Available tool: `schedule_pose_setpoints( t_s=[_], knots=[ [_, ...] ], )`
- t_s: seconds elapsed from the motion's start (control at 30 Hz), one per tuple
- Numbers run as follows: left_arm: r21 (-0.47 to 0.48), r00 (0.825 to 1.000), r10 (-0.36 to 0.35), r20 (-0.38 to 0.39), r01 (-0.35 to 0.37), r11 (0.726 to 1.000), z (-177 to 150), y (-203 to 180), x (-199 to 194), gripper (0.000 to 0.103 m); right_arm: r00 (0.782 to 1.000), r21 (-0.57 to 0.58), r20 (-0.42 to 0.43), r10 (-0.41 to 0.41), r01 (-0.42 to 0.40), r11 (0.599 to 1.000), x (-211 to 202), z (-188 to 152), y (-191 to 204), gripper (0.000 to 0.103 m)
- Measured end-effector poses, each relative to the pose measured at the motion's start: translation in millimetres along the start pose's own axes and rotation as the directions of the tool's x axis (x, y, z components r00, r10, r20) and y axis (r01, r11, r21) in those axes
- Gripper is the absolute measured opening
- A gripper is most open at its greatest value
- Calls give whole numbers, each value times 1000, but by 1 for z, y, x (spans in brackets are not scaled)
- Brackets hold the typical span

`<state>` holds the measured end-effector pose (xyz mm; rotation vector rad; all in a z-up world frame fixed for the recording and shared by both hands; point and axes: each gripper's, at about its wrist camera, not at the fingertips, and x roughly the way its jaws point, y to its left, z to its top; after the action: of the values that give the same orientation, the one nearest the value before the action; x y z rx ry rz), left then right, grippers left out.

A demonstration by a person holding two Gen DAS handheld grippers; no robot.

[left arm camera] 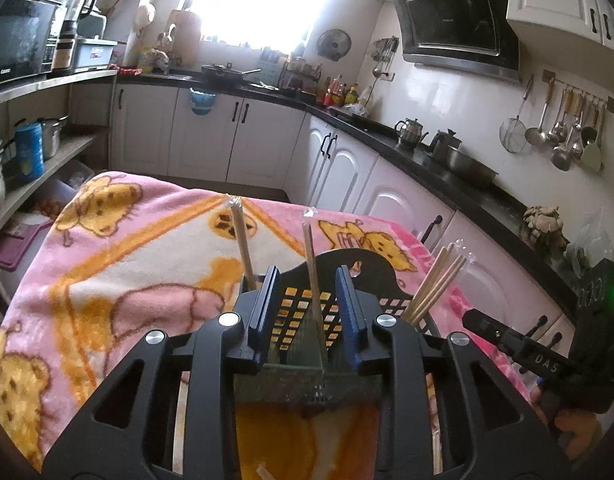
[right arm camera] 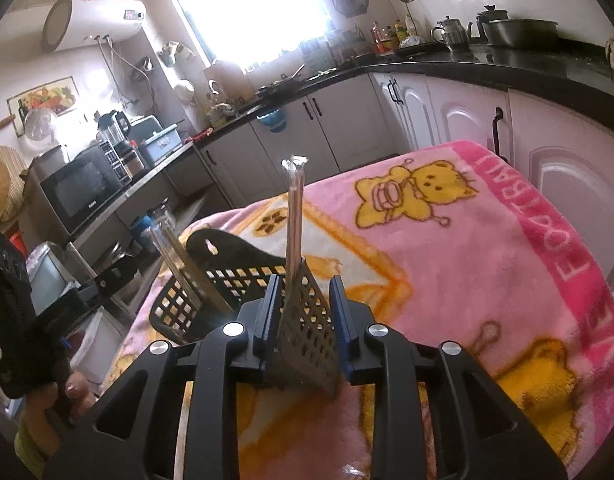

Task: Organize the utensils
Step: 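Lower the left tool's chopstick into the caddy and open while the right tool releases its own, then withdraw both open tools from the caddy toward the remaining chopsticks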

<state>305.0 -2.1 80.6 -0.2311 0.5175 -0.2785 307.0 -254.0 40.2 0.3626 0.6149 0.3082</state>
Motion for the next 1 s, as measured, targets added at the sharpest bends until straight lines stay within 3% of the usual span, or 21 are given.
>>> schedule_pose_setpoints(
  t_s=[0.6, 1.0],
  knots=[
    [22, 994, 19, -111, -17, 1000, -51, 3, -15, 45, 999, -63, -16, -37, 36, 997, -19, -21, -1, 43],
    [-7, 991, 22, -132, -24, 1000, -75, 11, -36, 56, 998, -104, -45, -41, 36, 994, -31, -37, 5, 44]
  ],
)
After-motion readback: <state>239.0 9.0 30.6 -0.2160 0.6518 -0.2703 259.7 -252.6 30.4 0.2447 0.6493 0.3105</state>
